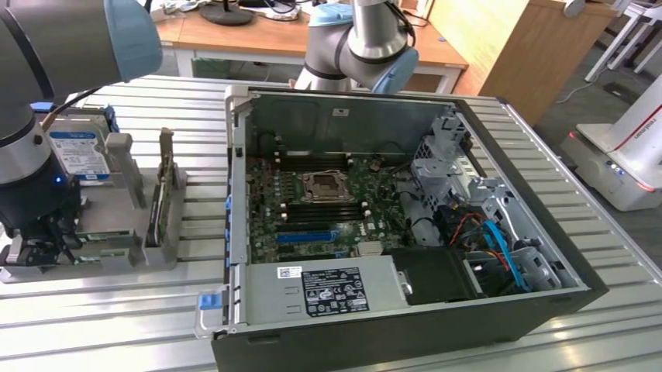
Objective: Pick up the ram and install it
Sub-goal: 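Pick up the ram and move it above insertion slot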
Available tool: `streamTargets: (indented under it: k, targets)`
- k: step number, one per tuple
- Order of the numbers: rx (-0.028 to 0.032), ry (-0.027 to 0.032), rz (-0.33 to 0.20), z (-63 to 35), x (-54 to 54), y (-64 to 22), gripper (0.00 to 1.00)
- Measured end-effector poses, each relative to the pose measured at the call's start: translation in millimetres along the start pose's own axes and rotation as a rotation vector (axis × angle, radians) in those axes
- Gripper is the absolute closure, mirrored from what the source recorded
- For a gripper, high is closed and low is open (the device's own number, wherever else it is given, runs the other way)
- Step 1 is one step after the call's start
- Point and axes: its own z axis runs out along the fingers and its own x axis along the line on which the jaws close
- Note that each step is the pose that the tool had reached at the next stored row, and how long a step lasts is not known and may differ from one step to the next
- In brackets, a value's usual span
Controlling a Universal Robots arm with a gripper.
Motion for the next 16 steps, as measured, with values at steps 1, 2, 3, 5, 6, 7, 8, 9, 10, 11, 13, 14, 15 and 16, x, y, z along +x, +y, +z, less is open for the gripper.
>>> streamTargets:
  k: [1, 2, 3, 5, 6, 7, 8, 9, 10, 11, 13, 14, 15, 16]
  targets:
    - [0.0001, -0.0001, 0.0, 0.1, 0.0, 0.0, 0.7]
    - [0.0001, -0.0001, 0.0, 0.1, 0.0, 0.0, 0.7]
    - [0.0002, -0.0002, 0.0, 0.2, 0.0, 0.0, 0.7]
    - [0.0, 0.0001, -0.006, 0.3, 0.0, -0.1, 0.7]
    - [-0.0001, 0.0003, -0.011, 0.3, 0.0, -0.1, 0.7]
    - [-0.0002, 0.0005, -0.016, 0.3, 0.0, -0.1, 0.7]
    - [-0.0003, 0.0005, -0.017, 0.3, 0.0, -0.1, 0.7]
    - [-0.0003, 0.0005, -0.017, 0.3, 0.0, -0.1, 0.7]
    - [-0.0003, 0.0005, -0.017, 0.3, 0.0, -0.1, 0.7]
    - [-0.0002, 0.0005, -0.017, 0.3, 0.0, -0.1, 0.7]
    - [-0.0004, 0.0007, -0.025, 0.6, 0.0, -0.1, 0.7]
    - [-0.0006, 0.0011, -0.033, 0.8, 0.0, -0.1, 0.7]
    - [-0.0009, 0.0013, -0.038, 0.8, 0.0, -0.1, 0.7]
    - [-0.001, 0.0015, -0.041, 0.7, 0.0, 0.0, 0.7]
